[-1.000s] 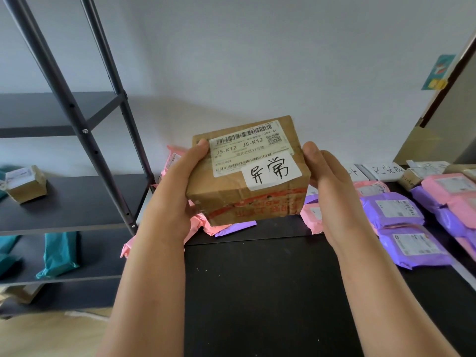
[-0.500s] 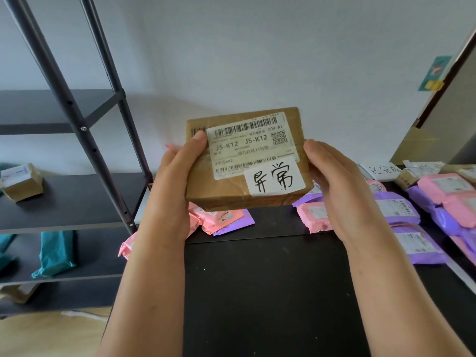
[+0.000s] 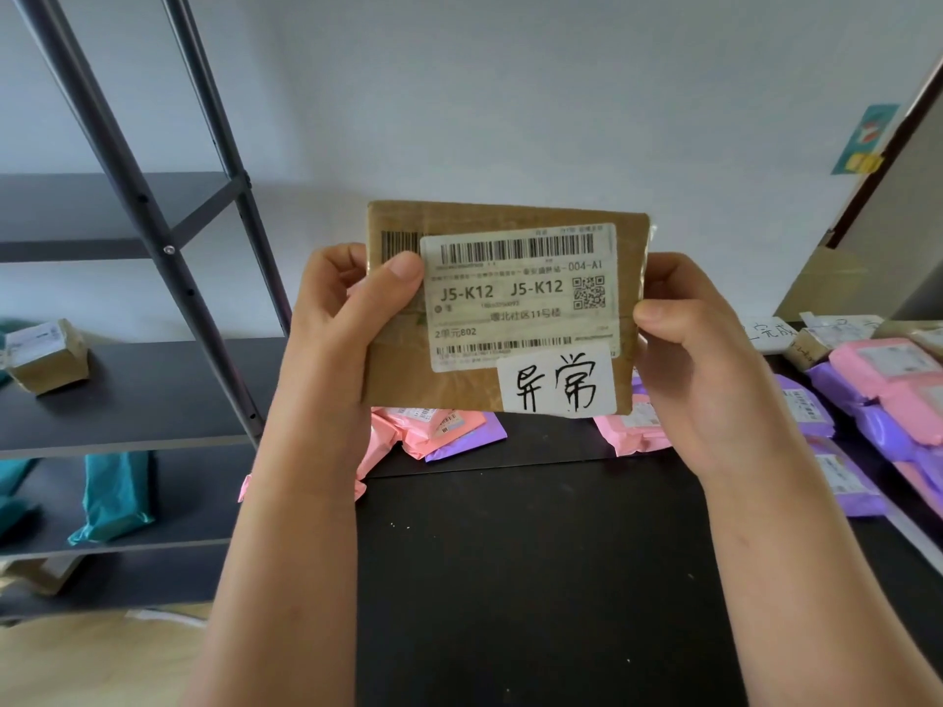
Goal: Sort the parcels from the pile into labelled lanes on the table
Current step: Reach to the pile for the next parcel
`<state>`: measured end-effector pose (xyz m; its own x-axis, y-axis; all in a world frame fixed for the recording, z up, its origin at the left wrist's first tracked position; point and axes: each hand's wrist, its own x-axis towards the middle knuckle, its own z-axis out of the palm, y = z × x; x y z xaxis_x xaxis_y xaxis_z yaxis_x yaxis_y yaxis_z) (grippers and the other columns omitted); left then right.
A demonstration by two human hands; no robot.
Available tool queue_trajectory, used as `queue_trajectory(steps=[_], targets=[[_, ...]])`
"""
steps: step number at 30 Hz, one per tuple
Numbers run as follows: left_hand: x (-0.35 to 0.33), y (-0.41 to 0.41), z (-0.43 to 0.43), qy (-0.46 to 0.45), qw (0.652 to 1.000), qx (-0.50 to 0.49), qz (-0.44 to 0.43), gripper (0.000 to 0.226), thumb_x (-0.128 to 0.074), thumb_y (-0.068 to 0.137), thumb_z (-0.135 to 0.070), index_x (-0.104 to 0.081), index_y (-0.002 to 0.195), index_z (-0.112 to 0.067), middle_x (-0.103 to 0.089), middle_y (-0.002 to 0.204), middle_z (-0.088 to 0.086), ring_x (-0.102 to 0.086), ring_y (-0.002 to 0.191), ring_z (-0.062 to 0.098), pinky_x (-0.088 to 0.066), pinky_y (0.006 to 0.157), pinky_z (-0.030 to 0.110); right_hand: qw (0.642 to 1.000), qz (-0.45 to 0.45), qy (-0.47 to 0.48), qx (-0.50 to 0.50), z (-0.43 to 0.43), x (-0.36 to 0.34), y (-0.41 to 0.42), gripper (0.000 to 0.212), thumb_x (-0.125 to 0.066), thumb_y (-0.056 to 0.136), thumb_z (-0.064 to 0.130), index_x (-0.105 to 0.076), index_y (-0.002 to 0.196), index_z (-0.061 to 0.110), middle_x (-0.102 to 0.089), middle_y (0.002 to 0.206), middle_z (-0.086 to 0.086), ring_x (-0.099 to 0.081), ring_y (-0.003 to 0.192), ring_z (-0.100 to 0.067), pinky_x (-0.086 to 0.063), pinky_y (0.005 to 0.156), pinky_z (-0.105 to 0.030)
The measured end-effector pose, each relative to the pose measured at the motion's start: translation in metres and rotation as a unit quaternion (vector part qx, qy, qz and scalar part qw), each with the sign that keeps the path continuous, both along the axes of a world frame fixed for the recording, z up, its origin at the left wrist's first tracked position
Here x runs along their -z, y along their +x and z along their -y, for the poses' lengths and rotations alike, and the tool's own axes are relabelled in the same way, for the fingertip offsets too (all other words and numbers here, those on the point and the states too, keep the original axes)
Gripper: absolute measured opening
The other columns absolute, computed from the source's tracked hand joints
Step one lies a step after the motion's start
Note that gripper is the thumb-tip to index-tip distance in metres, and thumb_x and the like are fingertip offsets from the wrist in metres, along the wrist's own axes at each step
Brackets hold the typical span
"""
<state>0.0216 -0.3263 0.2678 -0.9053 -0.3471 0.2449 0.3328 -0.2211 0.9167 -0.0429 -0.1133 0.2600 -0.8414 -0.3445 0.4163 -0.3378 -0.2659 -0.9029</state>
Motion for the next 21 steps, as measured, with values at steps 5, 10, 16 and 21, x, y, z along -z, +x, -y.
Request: queue_trajectory(steps=[5, 10, 16, 21], targets=[[0.000, 0.002, 0.000, -0.005, 1.000, 0.002, -0.011, 0.057, -0.072, 0.070, -0.042, -0.049, 0.113, -0.012, -0.072, 0.103, 0.008, -0.072, 0.090, 0.024, -0.059, 0.070, 0.037, 1.000, -0.005, -0.005, -0.005, 0.000, 0.000, 0.004, 0.027, -0.041, 0.079, 0.012, -0.056, 0.102, 0.012, -0.073, 0.090, 0.010, -0.068, 0.089, -0.008, -0.050, 0.070, -0.017], [0.003, 0.003, -0.001, 0.004, 1.000, 0.013, -0.004, 0.052, -0.073, 0.077, -0.035, -0.049, 0.116, -0.010, -0.072, 0.102, 0.008, -0.072, 0.091, 0.023, -0.058, 0.068, 0.033, 1.000, 0.008, 0.000, 0.010, -0.001, 0.002, 0.009, 0.027, -0.042, 0.081, 0.014, -0.057, 0.104, 0.012, -0.073, 0.093, 0.009, -0.068, 0.094, -0.008, -0.051, 0.073, -0.018], [0.016, -0.006, -0.007, -0.003, 0.999, 0.038, 0.032, 0.044, -0.068, 0.079, -0.036, -0.051, 0.112, -0.011, -0.070, 0.111, 0.012, -0.072, 0.096, 0.026, -0.061, 0.077, 0.040, 0.994, 0.080, -0.006, 0.071, -0.008, 0.010, 0.023, 0.029, -0.044, 0.082, 0.019, -0.058, 0.106, 0.012, -0.074, 0.100, 0.003, -0.069, 0.095, -0.008, -0.051, 0.078, -0.021], [0.039, -0.019, -0.022, -0.016, 0.993, 0.094, 0.071, 0.062, -0.081, 0.066, -0.040, -0.057, 0.114, -0.009, -0.067, 0.121, 0.019, -0.067, 0.111, 0.032, -0.053, 0.096, 0.055, 0.967, 0.163, 0.010, 0.193, -0.021, 0.024, 0.044, 0.029, -0.047, 0.091, 0.028, -0.062, 0.116, 0.022, -0.074, 0.112, 0.002, -0.066, 0.113, -0.016, -0.044, 0.106, -0.052]])
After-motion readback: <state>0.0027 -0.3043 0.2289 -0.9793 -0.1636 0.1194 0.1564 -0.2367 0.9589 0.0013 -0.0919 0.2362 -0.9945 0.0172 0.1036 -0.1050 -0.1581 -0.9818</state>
